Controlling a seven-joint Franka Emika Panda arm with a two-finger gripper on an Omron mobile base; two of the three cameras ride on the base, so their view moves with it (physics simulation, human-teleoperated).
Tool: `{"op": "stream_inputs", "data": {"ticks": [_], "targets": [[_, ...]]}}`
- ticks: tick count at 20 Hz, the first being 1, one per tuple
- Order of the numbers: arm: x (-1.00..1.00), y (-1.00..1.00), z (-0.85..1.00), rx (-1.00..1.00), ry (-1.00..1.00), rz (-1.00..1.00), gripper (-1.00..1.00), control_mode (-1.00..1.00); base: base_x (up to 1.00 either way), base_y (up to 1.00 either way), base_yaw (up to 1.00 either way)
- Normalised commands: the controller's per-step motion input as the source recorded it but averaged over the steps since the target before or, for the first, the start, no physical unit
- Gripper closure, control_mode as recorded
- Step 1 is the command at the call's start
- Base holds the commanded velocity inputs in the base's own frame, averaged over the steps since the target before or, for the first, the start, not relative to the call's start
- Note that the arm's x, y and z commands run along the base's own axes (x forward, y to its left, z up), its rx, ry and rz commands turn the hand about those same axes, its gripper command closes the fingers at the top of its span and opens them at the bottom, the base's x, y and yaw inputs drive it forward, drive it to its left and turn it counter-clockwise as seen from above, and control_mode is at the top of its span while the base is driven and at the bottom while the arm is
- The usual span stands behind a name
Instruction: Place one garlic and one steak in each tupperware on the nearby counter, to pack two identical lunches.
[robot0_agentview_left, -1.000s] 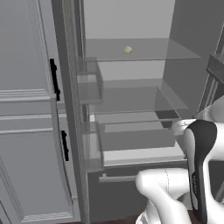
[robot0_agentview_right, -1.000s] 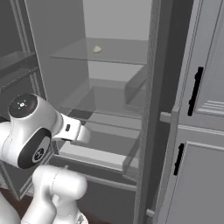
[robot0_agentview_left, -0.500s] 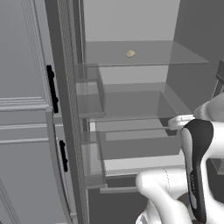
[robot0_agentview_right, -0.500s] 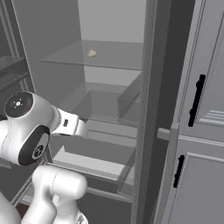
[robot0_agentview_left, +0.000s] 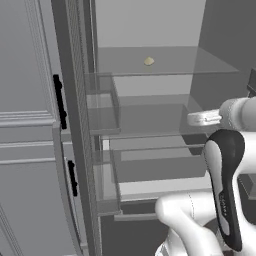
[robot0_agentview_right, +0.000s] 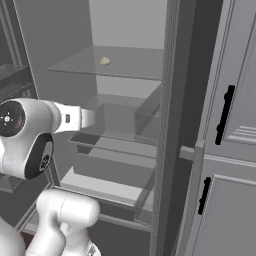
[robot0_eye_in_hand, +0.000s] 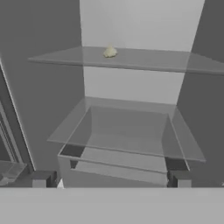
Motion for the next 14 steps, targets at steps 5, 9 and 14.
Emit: {"op": "stream_inputs", "data": {"ticks": [5,9,14], "targets": [[0.26,0.15,0.96,-0.05,-0.02,0.00,-1.00,-1.00,0.00,0.00,0.00],[0.48,0.15,0.58,-0.02,0.00,-0.01,-1.00,-1.00,0.00,0.00,0.00],[0.53,0.02,0.19,0.00,0.03,0.00,-1.00,-1.00,0.00,0.00,0.00]]}}
